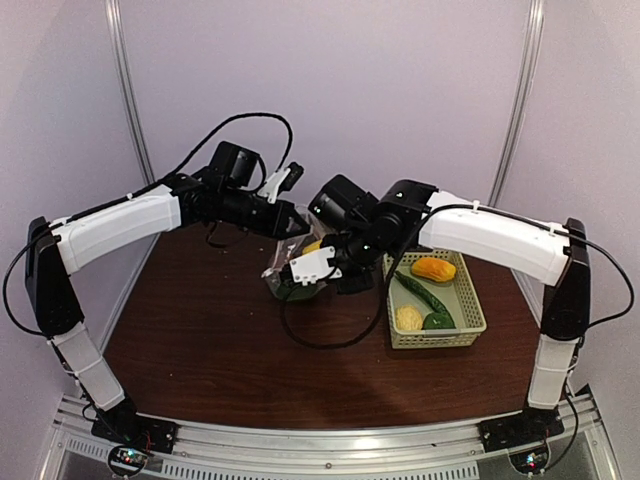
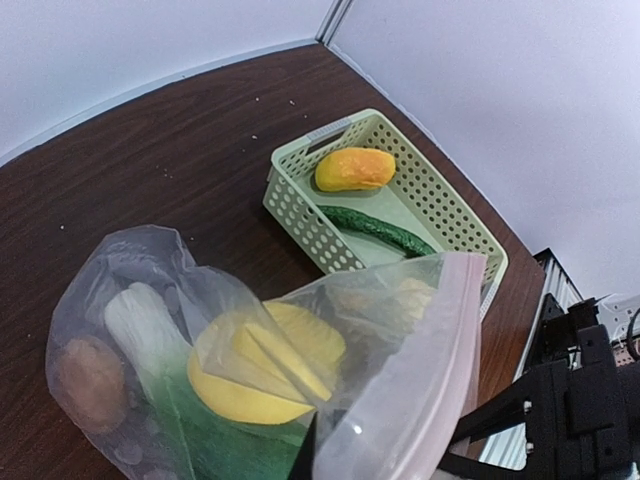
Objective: Place the food in the zip-top bag and seal the zipper
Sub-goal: Adjust the zipper food storage bag at the center of the board.
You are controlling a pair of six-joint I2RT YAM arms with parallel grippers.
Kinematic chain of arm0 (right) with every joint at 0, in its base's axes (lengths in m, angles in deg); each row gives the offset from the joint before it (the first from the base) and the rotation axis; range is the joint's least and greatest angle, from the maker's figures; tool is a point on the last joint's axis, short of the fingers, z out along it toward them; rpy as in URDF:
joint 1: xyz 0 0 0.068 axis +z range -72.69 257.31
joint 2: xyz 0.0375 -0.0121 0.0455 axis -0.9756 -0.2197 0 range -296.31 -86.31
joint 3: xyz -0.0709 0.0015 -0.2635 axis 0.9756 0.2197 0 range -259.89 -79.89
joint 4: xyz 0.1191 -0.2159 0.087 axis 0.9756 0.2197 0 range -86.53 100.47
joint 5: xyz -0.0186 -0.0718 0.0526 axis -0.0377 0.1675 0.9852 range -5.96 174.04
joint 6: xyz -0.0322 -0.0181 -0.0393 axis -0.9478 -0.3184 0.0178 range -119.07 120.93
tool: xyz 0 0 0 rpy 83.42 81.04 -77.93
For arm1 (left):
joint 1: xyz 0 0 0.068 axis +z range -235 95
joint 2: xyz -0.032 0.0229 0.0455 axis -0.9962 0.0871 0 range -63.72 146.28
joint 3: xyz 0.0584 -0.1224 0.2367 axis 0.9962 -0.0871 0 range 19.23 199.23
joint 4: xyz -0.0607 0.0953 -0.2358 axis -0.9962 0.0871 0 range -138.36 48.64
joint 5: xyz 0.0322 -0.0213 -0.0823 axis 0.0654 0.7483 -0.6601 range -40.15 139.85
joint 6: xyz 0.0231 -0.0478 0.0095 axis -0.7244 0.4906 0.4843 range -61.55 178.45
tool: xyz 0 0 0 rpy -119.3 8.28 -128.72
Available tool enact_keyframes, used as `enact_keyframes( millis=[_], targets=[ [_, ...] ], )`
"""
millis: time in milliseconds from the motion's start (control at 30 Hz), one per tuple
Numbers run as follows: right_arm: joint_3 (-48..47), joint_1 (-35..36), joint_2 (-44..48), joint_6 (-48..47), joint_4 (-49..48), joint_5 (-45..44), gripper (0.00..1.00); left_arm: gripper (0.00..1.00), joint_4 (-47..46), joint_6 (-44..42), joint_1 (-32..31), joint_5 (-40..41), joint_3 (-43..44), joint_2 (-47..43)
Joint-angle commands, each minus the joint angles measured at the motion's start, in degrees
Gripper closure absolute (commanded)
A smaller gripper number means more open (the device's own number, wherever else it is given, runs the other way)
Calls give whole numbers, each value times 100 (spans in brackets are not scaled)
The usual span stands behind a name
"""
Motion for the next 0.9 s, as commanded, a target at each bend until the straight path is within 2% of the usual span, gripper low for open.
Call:
enact_keyframes(
  millis=[0, 100, 167, 300, 533, 567, 600, 633, 667, 767, 867],
  targets=[
    [-475, 75, 330, 155, -116, -319, 100, 100, 14, -234, 102, -37, 235, -100],
    [-328, 91, 722, 234, -656, -124, 100, 100, -281, -433, 112, 90, 68, -640],
    [-267, 96, 695, 256, -712, -188, 100, 100, -448, -424, 135, 469, -143, -836],
    [-391, 95, 434, 257, -463, -351, 100, 100, 84, -545, 156, 413, 273, -470],
    [-379, 96, 590, 394, -451, -176, 98, 100, -84, -492, 234, 635, 99, -622],
    [-369, 96, 621, 424, -388, -117, 88, 100, -131, -487, 265, 657, 59, -667],
    [-361, 91, 674, 473, -320, -46, 68, 100, -166, -478, 285, 662, 25, -692],
    [-363, 88, 727, 580, -249, 49, 55, 100, -188, -484, 291, 629, 2, -689],
    [-404, 64, 820, 744, -193, 161, 49, 100, -188, -480, 296, 574, 2, -659],
    [-676, -233, 1135, 1078, 37, 1145, 40, 100, -193, -379, 290, 155, 37, -457],
    [-544, -857, 1566, 1346, -65, 1716, 38, 100, -206, -283, 294, -181, 69, -302]
  ],
)
